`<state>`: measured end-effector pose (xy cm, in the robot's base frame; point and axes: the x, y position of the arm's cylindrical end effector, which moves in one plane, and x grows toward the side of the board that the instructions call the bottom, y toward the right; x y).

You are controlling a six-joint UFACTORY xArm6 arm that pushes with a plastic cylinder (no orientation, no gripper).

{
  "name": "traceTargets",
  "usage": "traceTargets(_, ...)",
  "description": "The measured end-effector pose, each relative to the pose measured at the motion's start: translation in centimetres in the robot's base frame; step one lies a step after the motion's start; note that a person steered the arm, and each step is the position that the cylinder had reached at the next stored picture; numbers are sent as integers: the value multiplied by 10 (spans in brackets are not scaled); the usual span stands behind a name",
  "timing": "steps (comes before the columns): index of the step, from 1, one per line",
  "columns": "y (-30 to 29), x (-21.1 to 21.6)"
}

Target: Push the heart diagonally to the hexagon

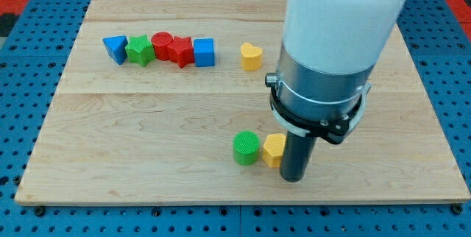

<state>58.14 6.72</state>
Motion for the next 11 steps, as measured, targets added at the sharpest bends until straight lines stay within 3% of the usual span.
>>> traceTargets(1, -1, -3)
traceTargets(2, 97, -16)
traceTargets(3, 133, -104)
traceTargets(4, 97, -188)
traceTargets(5, 24, -213)
traceTargets(6, -37, -221)
traceTargets(7, -47, -240)
traceTargets(9, -110, -149)
traceTargets(10, -111, -168)
traceTargets(11, -155, -168)
